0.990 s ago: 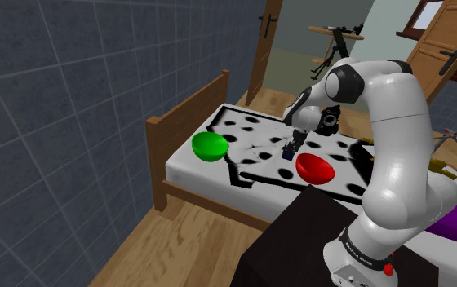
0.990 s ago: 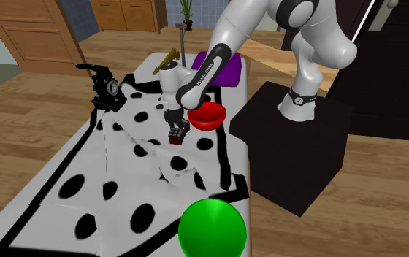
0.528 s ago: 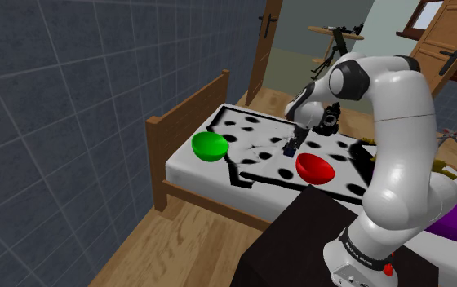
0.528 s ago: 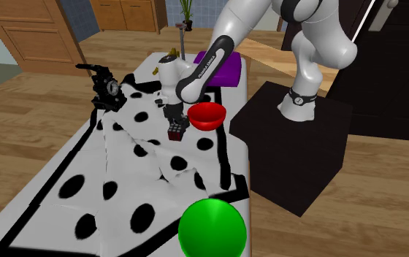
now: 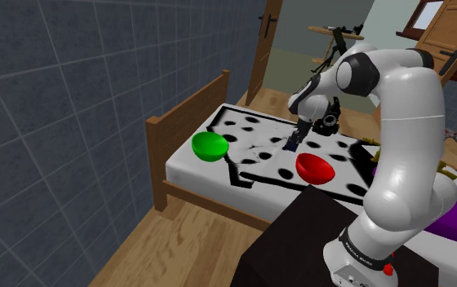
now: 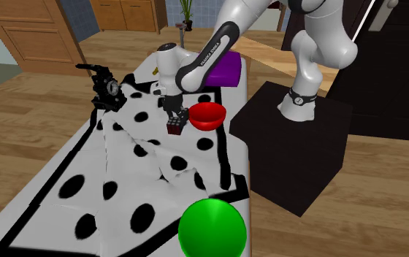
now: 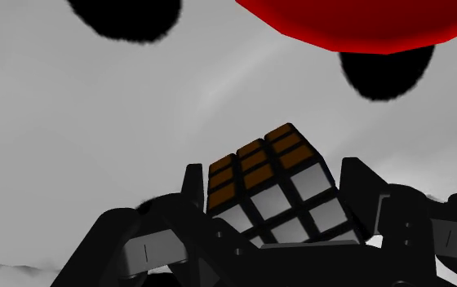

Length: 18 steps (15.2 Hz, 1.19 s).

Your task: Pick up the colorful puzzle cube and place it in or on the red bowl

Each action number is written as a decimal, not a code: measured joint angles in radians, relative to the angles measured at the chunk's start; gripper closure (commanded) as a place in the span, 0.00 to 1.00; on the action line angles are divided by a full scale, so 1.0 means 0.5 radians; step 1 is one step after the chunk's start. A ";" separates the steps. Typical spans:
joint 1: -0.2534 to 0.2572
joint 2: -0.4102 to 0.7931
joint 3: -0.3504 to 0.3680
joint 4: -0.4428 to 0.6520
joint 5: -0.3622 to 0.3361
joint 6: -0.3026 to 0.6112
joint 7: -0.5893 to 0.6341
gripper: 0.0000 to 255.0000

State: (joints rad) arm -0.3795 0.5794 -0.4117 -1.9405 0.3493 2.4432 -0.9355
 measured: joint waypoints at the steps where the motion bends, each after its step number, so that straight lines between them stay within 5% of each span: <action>1: 0.007 -0.016 -0.008 0.004 -0.010 -0.019 0.009 1.00; 18: 0.102 -0.336 -0.143 0.027 -0.205 -0.340 0.128 1.00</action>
State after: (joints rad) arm -0.3284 0.4113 -0.4831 -1.9270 0.2469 2.2734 -0.8717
